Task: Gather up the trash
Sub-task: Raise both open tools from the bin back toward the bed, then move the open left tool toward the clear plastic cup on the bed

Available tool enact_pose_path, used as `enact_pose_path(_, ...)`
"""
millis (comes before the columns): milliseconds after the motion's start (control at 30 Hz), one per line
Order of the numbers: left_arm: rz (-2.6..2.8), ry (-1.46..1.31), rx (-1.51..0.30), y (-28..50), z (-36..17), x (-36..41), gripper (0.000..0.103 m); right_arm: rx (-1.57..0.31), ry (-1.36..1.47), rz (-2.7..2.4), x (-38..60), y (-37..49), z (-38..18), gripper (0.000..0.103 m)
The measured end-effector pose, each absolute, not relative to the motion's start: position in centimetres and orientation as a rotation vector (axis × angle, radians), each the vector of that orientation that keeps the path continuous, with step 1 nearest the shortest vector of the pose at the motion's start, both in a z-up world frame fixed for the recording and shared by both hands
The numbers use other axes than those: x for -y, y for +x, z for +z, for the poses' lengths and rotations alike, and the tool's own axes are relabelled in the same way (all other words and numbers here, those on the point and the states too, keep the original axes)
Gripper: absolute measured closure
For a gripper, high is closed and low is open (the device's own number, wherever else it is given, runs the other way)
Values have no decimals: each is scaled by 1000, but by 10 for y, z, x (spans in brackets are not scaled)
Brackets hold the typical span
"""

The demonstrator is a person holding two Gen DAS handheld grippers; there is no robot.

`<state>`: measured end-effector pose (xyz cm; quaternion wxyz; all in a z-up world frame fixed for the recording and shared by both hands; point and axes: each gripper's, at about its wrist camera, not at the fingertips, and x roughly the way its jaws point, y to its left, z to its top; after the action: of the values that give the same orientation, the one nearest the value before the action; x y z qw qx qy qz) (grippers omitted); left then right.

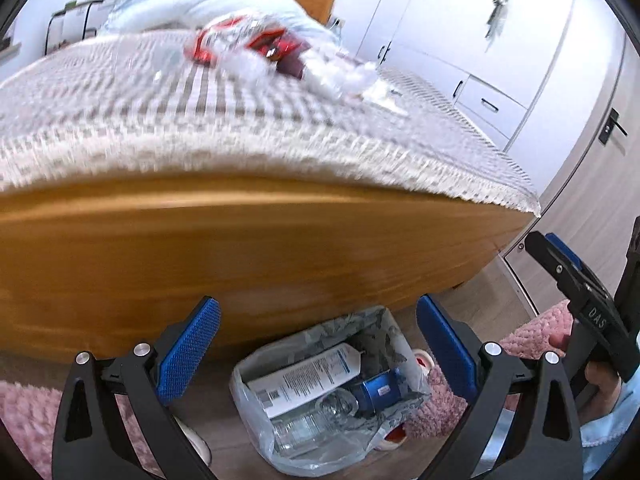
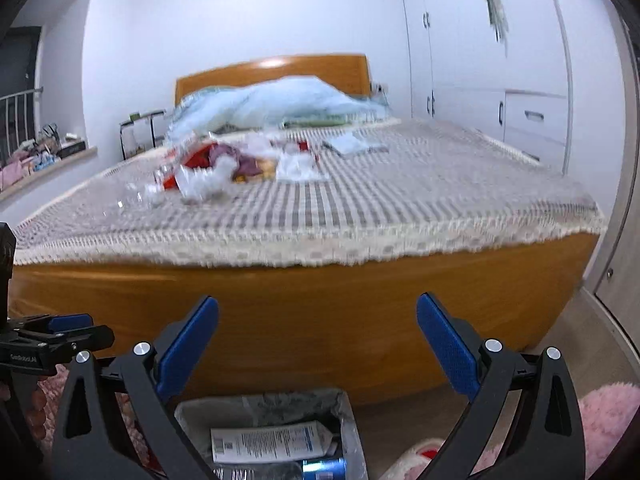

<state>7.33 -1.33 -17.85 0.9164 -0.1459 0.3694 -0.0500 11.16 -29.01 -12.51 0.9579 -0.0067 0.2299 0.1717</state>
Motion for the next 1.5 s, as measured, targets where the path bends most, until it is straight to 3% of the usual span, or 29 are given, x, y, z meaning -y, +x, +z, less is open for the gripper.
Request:
enact_pose_path(500,-142,-269,-650,66,-131,12,8,-263,-3,324,298,101,-82,8)
enact_pose_path(1500,-47,-252,-493,77,-90,-13,8,-241,-22,348,282,120,-66,8)
